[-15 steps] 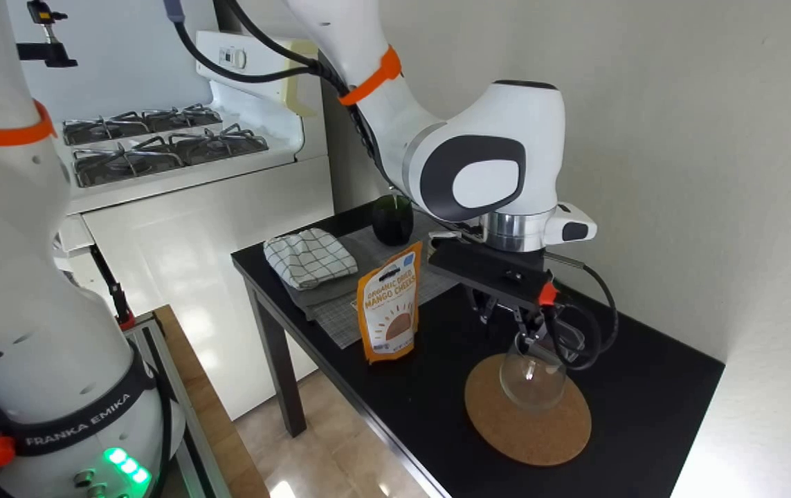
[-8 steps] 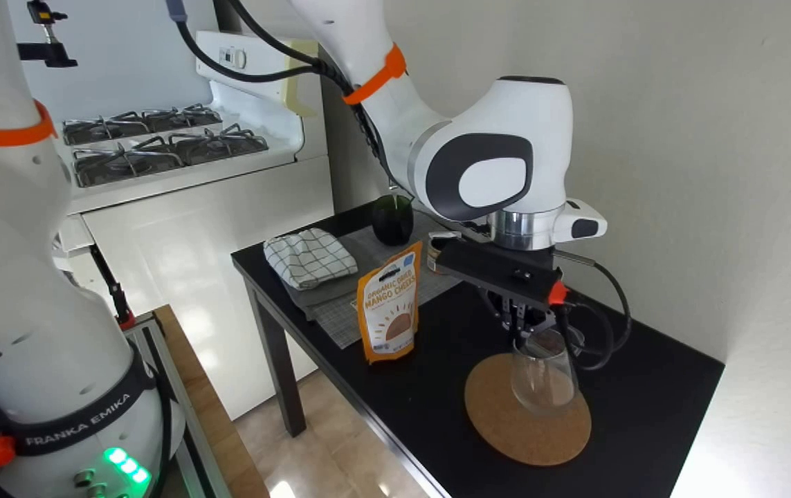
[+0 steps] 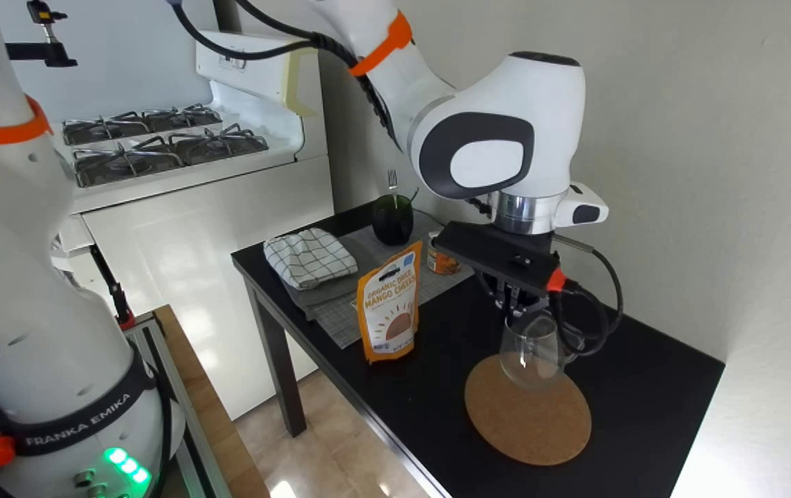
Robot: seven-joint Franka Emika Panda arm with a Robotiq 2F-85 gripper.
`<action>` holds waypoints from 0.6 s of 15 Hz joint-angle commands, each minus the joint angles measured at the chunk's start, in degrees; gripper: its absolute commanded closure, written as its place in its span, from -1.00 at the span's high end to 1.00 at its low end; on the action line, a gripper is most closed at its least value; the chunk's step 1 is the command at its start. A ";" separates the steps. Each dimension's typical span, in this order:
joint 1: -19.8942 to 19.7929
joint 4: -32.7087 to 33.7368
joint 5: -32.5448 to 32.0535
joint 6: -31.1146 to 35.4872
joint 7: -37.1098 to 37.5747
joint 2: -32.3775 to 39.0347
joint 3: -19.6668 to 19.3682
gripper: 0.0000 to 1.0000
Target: Move the glass cup to the left
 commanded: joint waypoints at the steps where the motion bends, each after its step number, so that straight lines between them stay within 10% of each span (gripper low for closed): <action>1: -1.81 0.09 15.64 -8.73 -13.99 -6.48 3.41 -0.98; 4: 0.15 1.69 25.14 -16.87 -21.44 -8.75 1.61 -0.98; 9: 1.71 3.17 23.16 -20.67 -19.95 -8.72 -0.44 -0.91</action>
